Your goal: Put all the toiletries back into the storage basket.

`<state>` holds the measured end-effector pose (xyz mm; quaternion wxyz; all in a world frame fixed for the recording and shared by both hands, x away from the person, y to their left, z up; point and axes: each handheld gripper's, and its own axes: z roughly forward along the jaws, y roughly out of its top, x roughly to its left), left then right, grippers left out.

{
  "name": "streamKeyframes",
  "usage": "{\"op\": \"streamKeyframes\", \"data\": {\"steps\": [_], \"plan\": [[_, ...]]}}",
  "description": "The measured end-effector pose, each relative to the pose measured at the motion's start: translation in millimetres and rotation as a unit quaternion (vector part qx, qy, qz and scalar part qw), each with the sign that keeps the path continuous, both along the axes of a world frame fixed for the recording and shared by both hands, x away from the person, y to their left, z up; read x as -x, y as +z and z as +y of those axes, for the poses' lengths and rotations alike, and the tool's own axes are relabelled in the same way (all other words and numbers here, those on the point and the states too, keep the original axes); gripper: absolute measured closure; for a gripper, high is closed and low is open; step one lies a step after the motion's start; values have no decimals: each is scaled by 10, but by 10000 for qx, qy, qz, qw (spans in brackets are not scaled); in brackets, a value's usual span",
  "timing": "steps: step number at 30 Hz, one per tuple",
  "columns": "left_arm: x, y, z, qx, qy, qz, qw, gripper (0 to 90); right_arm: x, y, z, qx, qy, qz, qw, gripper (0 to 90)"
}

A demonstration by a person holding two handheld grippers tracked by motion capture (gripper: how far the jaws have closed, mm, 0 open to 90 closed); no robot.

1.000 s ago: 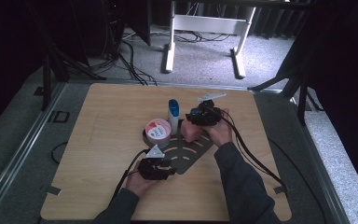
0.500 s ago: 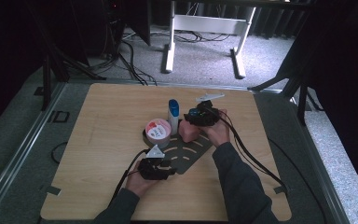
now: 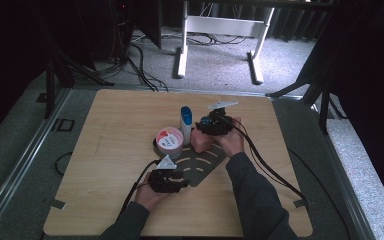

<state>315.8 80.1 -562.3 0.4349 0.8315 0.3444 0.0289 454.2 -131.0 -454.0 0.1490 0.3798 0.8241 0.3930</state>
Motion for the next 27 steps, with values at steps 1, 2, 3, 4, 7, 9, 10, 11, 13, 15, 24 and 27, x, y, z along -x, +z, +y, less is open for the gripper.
{"op": "streamKeyframes", "data": {"steps": [1, 2, 3, 4, 7, 9, 10, 11, 13, 15, 24, 27], "plan": [[0, 0, 0, 0, 0, 0, 10000, 538, 0, 0, 0, 0, 0, 0, 10000, 527], [0, 0, 0, 0, -1, 0, 10000, 538, 0, 3, 8, 21, 3, -9, 10000, 527], [0, 0, 0, -1, -1, -2, 10000, 537, -5, 9, 14, 33, -17, -12, 10000, 527], [1, 0, -1, 1, -1, -4, 10000, 537, -6, 10, 14, 36, -21, -28, 10000, 527], [0, -1, 1, 10, 1, 8, 10000, 537, -6, 8, 12, 45, 1, -49, 10000, 527], [1, -1, 0, 0, -1, -4, 10000, 537, -10, -3, 13, 52, 7, -48, 10000, 527], [2, 0, 0, 2, 0, -3, 10000, 538, -11, -8, 12, 35, 0, -64, 10000, 527], [1, -1, 0, 3, 0, -1, 10000, 537, -11, -9, 13, 34, -7, -73, 10000, 527], [1, -1, 1, 9, 1, 5, 10000, 537, -12, -13, 17, 59, -16, -108, 9999, 527], [1, -1, 0, 11, 1, 6, 10000, 537, -16, -15, 16, 46, -58, -115, 9999, 527], [1, -1, 0, 4, -2, 0, 10000, 537, -22, -13, 31, 19, -115, -157, 9998, 528], [1, 0, 0, 1, 0, -3, 10000, 537, -22, -15, 38, 17, -130, -175, 9998, 527]]}}
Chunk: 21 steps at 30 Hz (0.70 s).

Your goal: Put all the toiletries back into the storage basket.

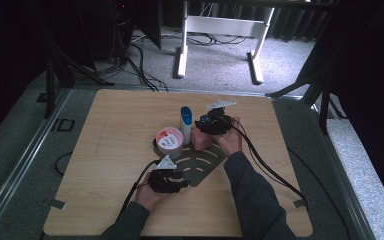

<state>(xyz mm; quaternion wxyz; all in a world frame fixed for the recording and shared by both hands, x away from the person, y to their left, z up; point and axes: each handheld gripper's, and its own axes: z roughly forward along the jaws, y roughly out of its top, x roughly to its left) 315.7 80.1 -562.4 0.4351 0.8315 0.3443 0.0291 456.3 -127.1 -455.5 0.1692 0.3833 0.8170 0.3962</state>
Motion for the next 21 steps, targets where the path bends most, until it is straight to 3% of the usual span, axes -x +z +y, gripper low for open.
{"op": "streamKeyframes", "data": {"steps": [21], "plan": [[2, 0, -2, -8, 2, -10, 10000, 538, 28, -12, 18, 124, 93, -24, 9999, 518]]}}
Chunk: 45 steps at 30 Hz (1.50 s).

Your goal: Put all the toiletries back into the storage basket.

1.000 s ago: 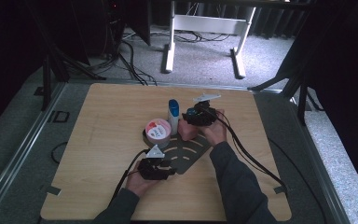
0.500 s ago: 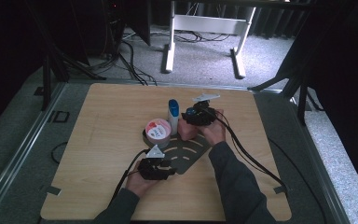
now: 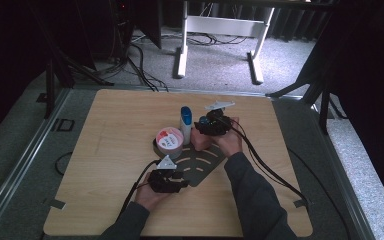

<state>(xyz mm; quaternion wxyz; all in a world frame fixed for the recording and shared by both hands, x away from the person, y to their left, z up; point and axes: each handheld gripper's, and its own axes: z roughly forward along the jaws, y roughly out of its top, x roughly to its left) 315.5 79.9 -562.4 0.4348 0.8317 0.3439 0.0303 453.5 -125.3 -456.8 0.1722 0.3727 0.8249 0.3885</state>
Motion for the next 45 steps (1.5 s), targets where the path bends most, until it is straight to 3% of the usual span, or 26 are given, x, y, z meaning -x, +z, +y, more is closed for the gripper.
{"op": "streamKeyframes", "data": {"steps": [16, 18, 21, 34, 45], "plan": [[0, 0, 0, -1, 0, -1, 10000, 537, 5, -12, -25, -28, 219, 47, 9997, 367], [-1, 0, 1, -2, 0, -2, 10000, 538, -2, -27, -26, 142, 198, 99, 9997, 326], [0, 1, 0, 0, 0, 7, 10000, 537, -9, -56, -76, 207, 158, 168, 9995, 321], [-1, 0, 1, 8, 0, 18, 10000, 538, 65, -53, -203, 79, 263, 259, 9993, 288], [-2, 0, 3, 7, -1, 22, 10000, 538, 162, -23, -314, 221, 357, 344, 9985, 278]]}}
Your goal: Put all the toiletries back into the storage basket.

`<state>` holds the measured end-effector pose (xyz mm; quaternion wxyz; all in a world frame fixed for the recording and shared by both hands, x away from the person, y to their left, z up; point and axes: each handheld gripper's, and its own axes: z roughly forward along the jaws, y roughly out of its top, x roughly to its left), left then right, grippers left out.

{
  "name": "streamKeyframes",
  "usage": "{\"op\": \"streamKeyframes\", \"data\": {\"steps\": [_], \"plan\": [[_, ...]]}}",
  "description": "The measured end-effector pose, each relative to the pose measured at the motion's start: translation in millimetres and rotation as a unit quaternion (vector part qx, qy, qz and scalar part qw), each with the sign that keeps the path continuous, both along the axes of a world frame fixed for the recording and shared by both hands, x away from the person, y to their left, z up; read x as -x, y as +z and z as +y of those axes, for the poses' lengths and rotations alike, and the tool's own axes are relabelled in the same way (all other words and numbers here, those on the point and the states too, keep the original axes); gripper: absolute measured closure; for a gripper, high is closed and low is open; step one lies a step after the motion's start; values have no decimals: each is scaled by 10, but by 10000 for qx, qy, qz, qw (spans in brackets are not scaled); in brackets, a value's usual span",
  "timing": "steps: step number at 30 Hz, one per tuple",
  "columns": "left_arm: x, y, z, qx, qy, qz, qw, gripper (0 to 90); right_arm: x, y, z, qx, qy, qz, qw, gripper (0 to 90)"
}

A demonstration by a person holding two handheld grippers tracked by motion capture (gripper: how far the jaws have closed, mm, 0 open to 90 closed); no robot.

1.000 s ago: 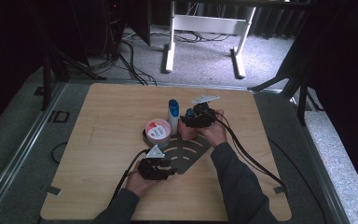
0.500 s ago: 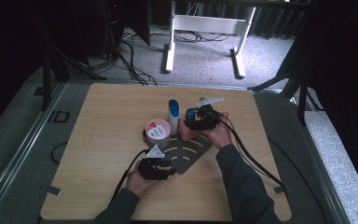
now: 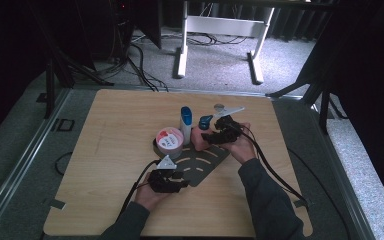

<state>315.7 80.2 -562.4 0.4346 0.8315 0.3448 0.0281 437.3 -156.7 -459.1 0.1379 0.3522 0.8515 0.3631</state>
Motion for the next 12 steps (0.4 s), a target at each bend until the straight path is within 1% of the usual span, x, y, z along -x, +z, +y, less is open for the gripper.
{"op": "streamKeyframes", "data": {"steps": [2, 6, 9, 12], "plan": [[0, 0, 0, -3, -4, -3, 10000, 538, 19, 3, 4, 62, 68, 77, 9999, 278], [0, 0, 0, -5, -2, -4, 10000, 538, 60, 9, 18, 166, 178, 93, 9997, 279], [1, 0, 0, 3, 1, 3, 10000, 538, 84, 21, 15, 221, 189, 74, 9995, 278], [0, 0, 1, 8, 2, 9, 10000, 538, 101, 49, 3, 226, 207, 35, 9995, 278]]}}
